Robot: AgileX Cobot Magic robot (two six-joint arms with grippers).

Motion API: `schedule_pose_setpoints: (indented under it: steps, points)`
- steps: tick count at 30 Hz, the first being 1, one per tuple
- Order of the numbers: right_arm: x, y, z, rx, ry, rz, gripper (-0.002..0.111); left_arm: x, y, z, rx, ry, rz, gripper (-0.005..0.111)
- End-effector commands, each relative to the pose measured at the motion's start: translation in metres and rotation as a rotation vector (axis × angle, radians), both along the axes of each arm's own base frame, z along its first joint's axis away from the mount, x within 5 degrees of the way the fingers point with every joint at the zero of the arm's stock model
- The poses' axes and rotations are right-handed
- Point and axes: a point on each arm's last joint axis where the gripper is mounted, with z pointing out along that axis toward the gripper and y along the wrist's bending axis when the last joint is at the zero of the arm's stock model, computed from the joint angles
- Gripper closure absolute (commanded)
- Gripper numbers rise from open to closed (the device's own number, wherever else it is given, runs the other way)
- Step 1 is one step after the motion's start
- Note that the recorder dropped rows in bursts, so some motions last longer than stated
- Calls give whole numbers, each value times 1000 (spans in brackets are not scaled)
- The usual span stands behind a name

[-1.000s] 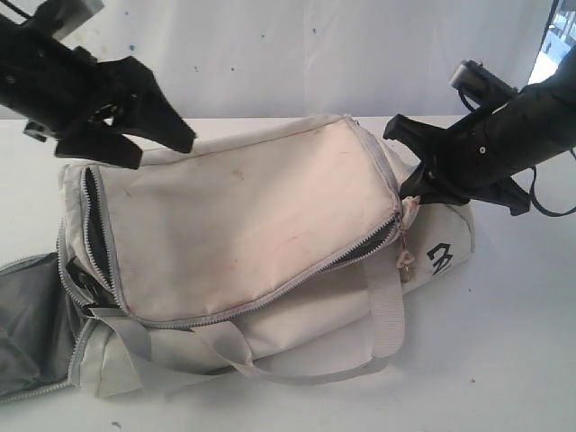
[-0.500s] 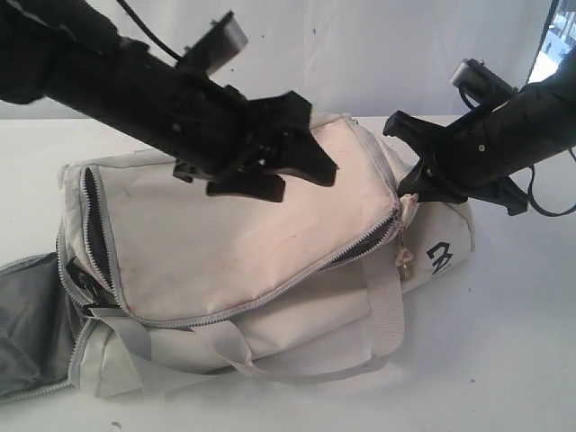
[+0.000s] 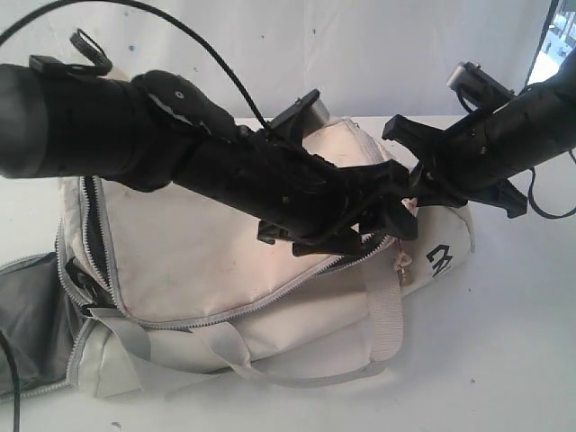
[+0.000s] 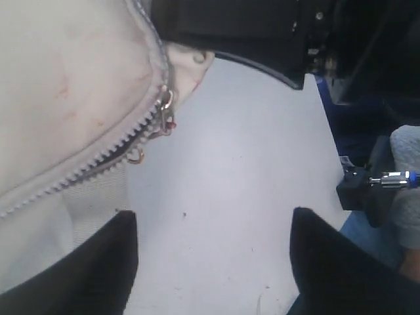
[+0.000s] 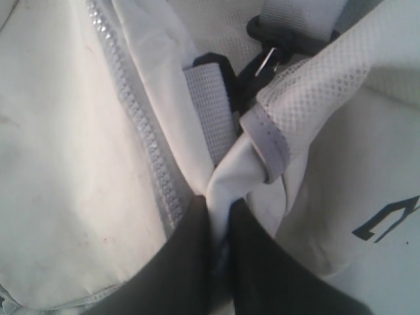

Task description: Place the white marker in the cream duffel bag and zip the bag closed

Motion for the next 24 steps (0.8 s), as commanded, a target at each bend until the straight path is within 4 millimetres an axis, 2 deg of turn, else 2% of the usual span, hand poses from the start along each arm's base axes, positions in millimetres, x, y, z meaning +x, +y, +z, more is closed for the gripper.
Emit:
schedule_pose_setpoints:
  steps: [1,6,11,15,18,24]
  points:
    - [-2,0,3,10,-2,11,108,1,-13,-9,-34,-19,46,36]
    - [-1,0,3,9,-7,8,108,2,-22,-26,-2,-52,71,36]
    - [-1,0,3,3,-16,11,108,-6,-32,-38,4,-11,55,36]
    - [0,-1,3,-6,-28,24,108,-1,-34,-44,38,-112,88,36]
    - [0,-1,3,-6,-28,24,108,2,-35,-48,25,-80,133,36]
    - [0,-1,3,-25,-48,54,108,7,-35,-55,92,-247,92,36]
